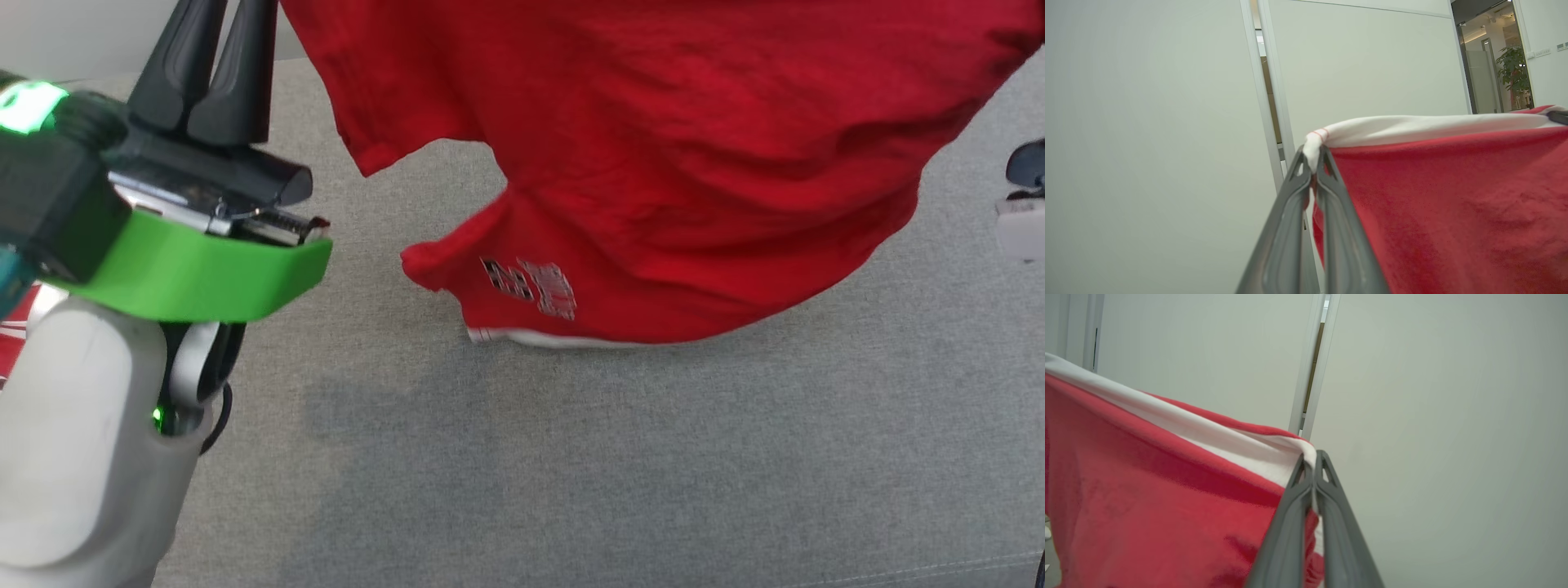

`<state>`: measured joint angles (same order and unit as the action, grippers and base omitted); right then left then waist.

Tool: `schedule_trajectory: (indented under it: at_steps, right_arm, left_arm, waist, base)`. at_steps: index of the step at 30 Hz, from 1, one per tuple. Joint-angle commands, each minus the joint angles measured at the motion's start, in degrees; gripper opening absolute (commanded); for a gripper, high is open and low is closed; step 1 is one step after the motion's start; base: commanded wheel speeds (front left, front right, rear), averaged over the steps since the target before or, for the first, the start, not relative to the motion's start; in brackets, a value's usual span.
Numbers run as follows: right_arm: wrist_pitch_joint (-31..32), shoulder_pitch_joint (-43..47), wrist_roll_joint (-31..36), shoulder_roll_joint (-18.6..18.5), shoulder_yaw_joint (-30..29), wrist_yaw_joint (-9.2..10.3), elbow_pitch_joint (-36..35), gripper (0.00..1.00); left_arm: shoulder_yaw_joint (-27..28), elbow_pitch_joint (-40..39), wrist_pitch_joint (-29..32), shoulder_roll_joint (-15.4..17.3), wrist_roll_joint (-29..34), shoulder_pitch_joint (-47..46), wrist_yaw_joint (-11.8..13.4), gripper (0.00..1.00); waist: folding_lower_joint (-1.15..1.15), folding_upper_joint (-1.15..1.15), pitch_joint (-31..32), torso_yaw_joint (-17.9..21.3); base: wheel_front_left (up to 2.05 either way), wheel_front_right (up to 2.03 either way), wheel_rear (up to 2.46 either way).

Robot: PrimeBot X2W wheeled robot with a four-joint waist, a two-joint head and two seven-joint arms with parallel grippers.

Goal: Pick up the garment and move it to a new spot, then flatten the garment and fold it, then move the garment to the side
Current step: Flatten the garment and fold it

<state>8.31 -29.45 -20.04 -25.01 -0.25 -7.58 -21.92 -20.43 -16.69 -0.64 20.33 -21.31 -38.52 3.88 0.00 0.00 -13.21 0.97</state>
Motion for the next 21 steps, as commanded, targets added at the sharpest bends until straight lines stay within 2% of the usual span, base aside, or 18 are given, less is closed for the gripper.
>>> schedule_trajectory:
  at_steps: [1, 4, 10, 13, 16, 21]
  right_arm:
    - [0.26, -2.48, -0.64, -0.75, 0.04, 0.15, 1.29, 0.0]
    - [0.26, -8.43, -2.19, -1.7, 1.75, 0.14, 4.92, 0.0]
    - [-2.32, -23.8, -3.58, -1.51, 6.31, 0.14, 16.71, 0.0]
    - [-5.36, -31.43, -3.84, -0.18, 7.52, 0.17, 24.32, 0.0]
    - [-8.85, -37.69, -4.22, 2.75, 8.19, 0.21, 33.1, 0.0]
    - [-14.75, -42.55, -3.67, 8.19, 9.23, 0.21, 46.45, 0.0]
  left_arm:
    - [0.63, 1.77, 0.08, -0.56, -1.49, -2.61, -0.76, 0.0]
    - [1.21, 8.67, -0.46, -2.51, -4.8, -8.21, -3.06, 0.0]
    - [1.41, 27.81, -5.75, -5.94, -5.52, -22.86, -7.02, 0.0]
    - [2.26, 37.45, -9.78, -6.93, -4.72, -29.92, -7.62, 0.0]
    - [3.33, 46.65, -12.81, -7.94, -4.18, -35.48, -7.73, 0.0]
    - [4.44, 58.13, -14.44, -10.13, -3.35, -38.62, -6.86, 0.0]
  waist:
    - [0.0, 0.0, -2.91, -0.15]
    - [0.0, 0.0, -6.34, -0.4]
    - [0.0, 0.0, -11.54, -0.63]
    - [0.0, 0.0, -12.38, -0.42]
    - [0.0, 0.0, -12.23, 0.11]
    - [0.0, 0.0, -12.03, 0.28]
  base:
    - [0.0, 0.0, 0.0]
    - [0.0, 0.0, 0.0]
    - [0.0, 0.0, 0.0]
    - [0.0, 0.0, 0.0]
    - [0.0, 0.0, 0.0]
    - [0.0, 0.0, 0.0]
